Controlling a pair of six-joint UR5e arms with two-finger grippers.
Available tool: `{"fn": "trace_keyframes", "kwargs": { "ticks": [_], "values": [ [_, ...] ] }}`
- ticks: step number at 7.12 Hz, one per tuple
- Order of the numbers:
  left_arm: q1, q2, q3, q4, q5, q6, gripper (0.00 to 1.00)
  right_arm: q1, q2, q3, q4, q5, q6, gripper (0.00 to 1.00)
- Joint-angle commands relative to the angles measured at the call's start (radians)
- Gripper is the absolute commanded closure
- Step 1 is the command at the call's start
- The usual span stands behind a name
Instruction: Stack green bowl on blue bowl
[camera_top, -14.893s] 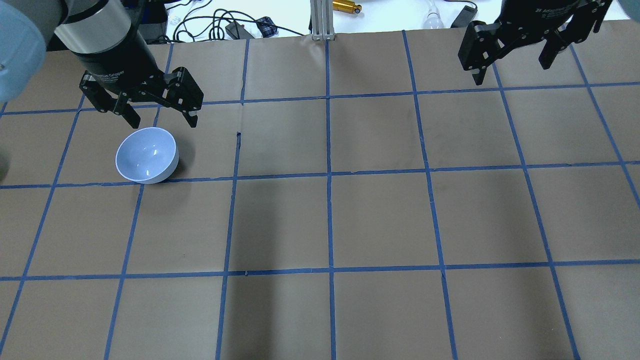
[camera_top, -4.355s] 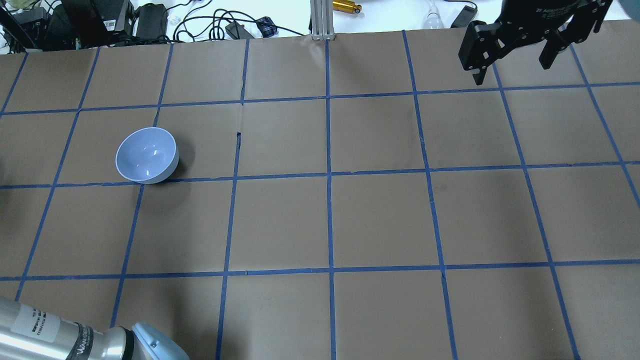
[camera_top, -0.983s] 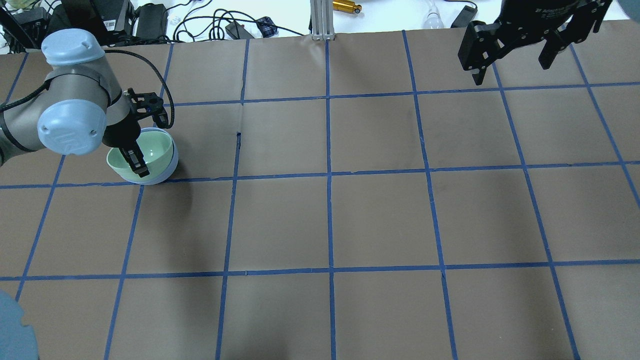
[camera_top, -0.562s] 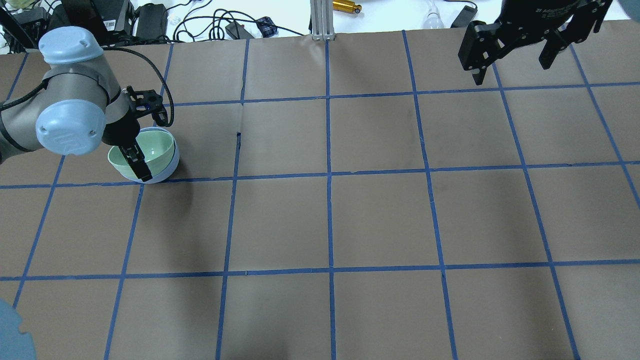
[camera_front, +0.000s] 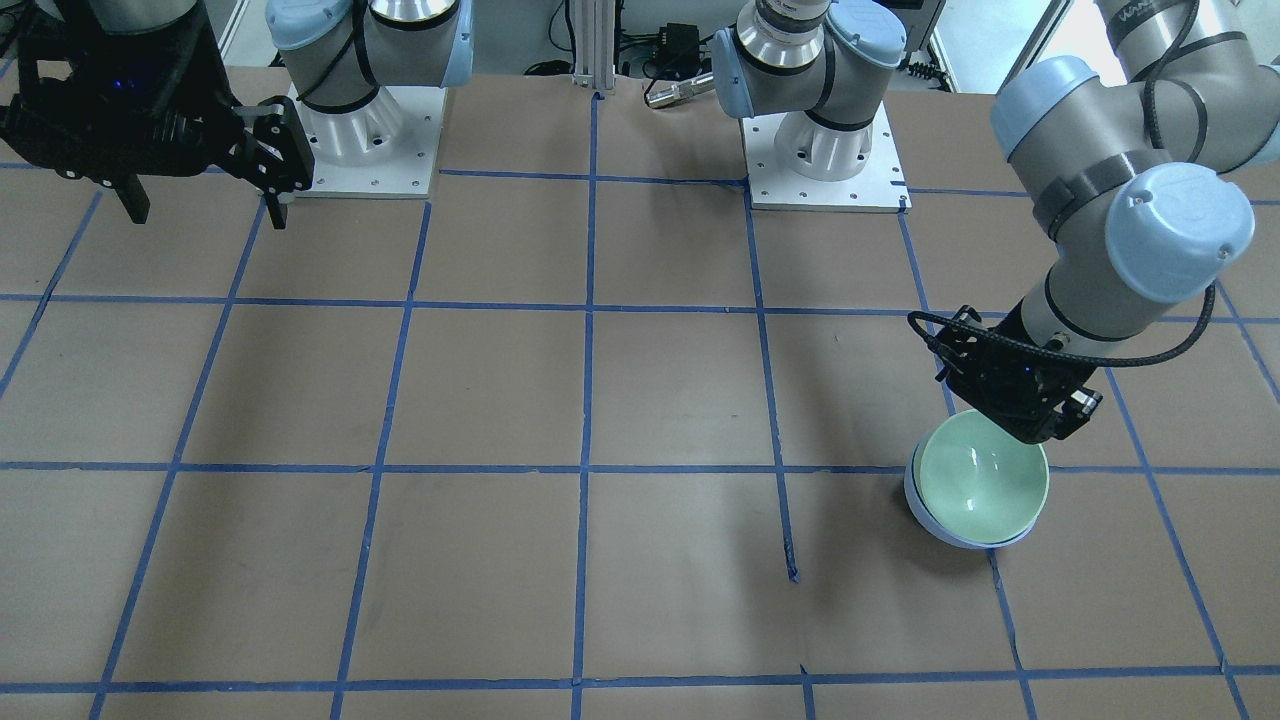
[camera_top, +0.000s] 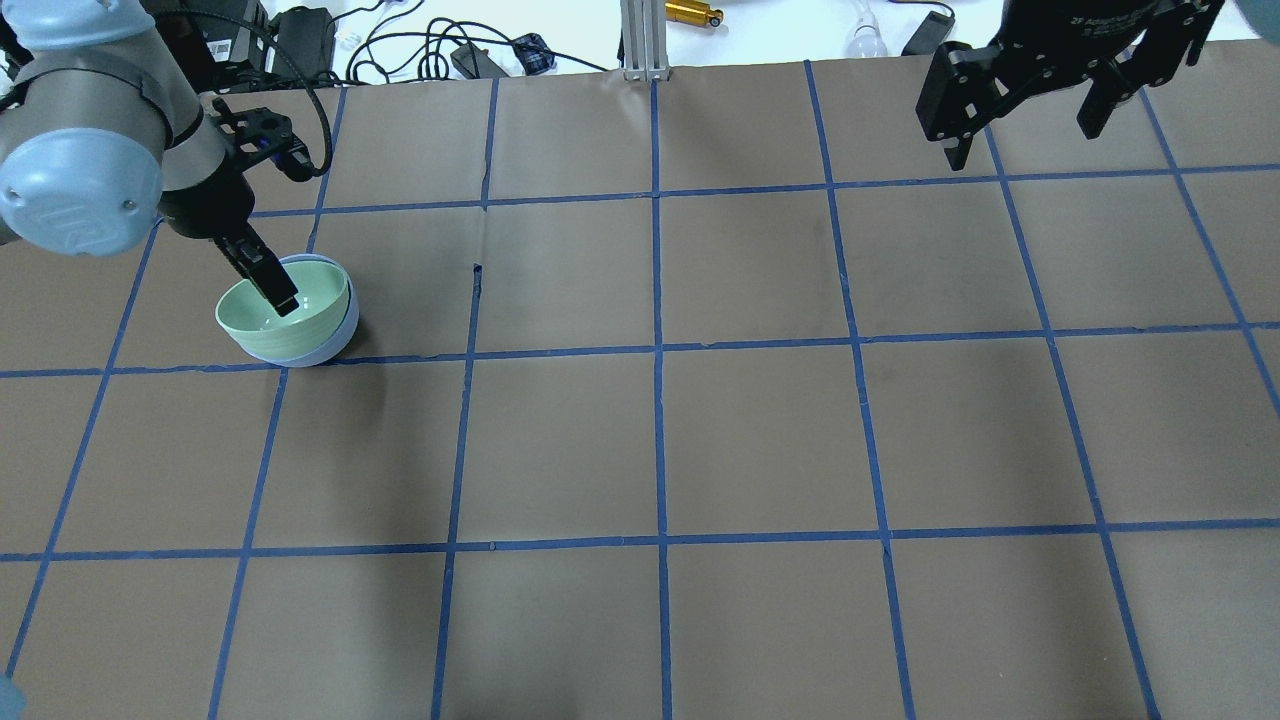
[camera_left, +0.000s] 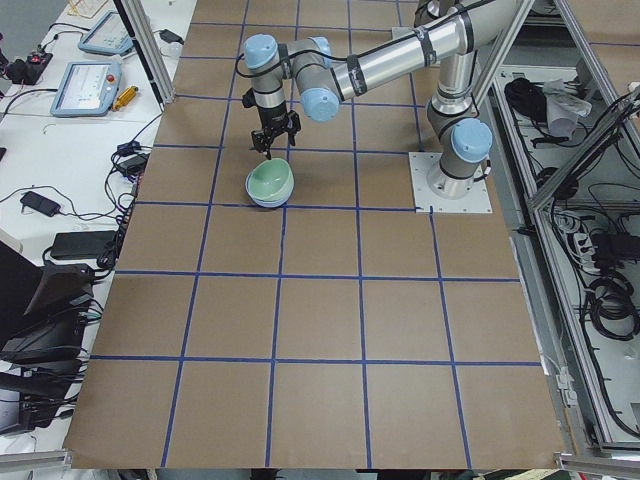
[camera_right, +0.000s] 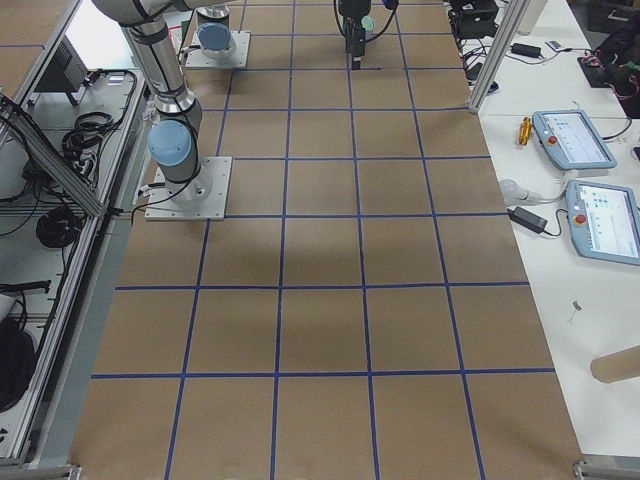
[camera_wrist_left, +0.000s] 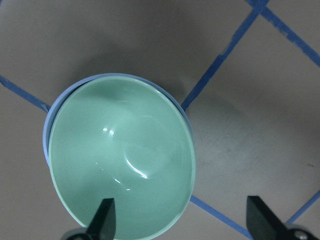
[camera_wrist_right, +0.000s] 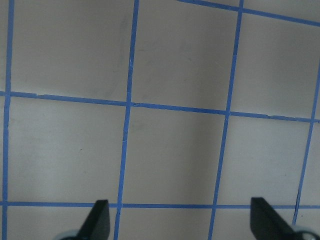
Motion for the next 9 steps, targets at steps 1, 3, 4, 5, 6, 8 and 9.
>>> {"fn": "trace_keyframes", "kwargs": {
  "ticks": [1, 3, 4, 5, 6, 8, 9],
  "values": [
    [-0.018, 0.048, 0.052, -0.111, -0.034, -0.288, 0.00, 0.000, 0.000, 0.000, 0.000, 0.000, 0.000, 0.00],
    [-0.051, 0.118, 0.111, -0.254, -0.063, -0.588, 0.00, 0.000, 0.000, 0.000, 0.000, 0.000, 0.000, 0.00],
    [-0.065, 0.143, 0.119, -0.266, -0.069, -0.635, 0.00, 0.000, 0.000, 0.000, 0.000, 0.000, 0.000, 0.00],
    [-0.068, 0.154, 0.116, -0.281, -0.072, -0.679, 0.00, -0.001, 0.000, 0.000, 0.000, 0.000, 0.000, 0.00],
    [-0.086, 0.164, 0.115, -0.296, -0.110, -0.724, 0.00, -0.001, 0.000, 0.000, 0.000, 0.000, 0.000, 0.00],
    [-0.181, 0.181, 0.119, -0.295, -0.100, -0.813, 0.00, 0.000, 0.000, 0.000, 0.000, 0.000, 0.000, 0.00],
    [-0.192, 0.189, 0.119, -0.295, -0.103, -0.815, 0.00, 0.000, 0.000, 0.000, 0.000, 0.000, 0.000, 0.00]
  ]
}}
